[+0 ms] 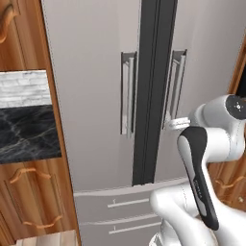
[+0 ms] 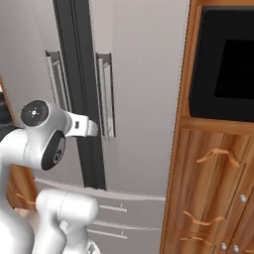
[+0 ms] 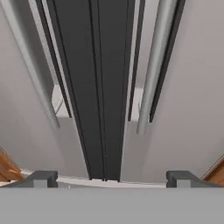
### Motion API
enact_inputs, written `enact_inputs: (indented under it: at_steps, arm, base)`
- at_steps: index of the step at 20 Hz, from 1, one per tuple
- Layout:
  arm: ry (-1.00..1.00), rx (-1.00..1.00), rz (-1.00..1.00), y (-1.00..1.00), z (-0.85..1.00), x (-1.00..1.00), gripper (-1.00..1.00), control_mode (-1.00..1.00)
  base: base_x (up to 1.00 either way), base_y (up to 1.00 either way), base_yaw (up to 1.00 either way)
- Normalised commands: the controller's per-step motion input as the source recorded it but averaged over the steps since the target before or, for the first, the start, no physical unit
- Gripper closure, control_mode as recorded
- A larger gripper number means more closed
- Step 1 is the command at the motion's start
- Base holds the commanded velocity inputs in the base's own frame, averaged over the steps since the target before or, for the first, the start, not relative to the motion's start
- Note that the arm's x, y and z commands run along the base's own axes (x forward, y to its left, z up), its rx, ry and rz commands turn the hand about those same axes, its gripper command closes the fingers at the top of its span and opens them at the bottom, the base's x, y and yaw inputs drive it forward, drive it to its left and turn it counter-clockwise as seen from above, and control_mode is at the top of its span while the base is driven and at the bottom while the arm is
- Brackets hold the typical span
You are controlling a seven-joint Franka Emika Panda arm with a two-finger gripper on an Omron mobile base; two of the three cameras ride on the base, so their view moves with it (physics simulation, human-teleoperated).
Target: Take the cupcake and cake from the fridge and place them on the empty tray on the dining counter.
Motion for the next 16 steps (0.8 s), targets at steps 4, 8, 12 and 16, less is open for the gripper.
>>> enact_inputs:
  at_steps: [4,8,12,16]
  arm:
    - [0.0,0.0,0.0,0.0,0.0,0.0,-1.0,1.0]
    - [0.0,0.0,0.0,0.0,0.0,0.0,-1.0,1.0]
    - [0.0,0.0,0.0,0.0,0.0,0.0,-1.0,1.0]
    - [0.0,0.0,0.0,0.0,0.0,0.0,-1.0,-1.0]
  base:
    - [-0.61,0.0,0.0]
    - [-0.67,0.0,0.0]
    - [-0.53,0.04,0.0]
    - [-0.1,0.04,0.0]
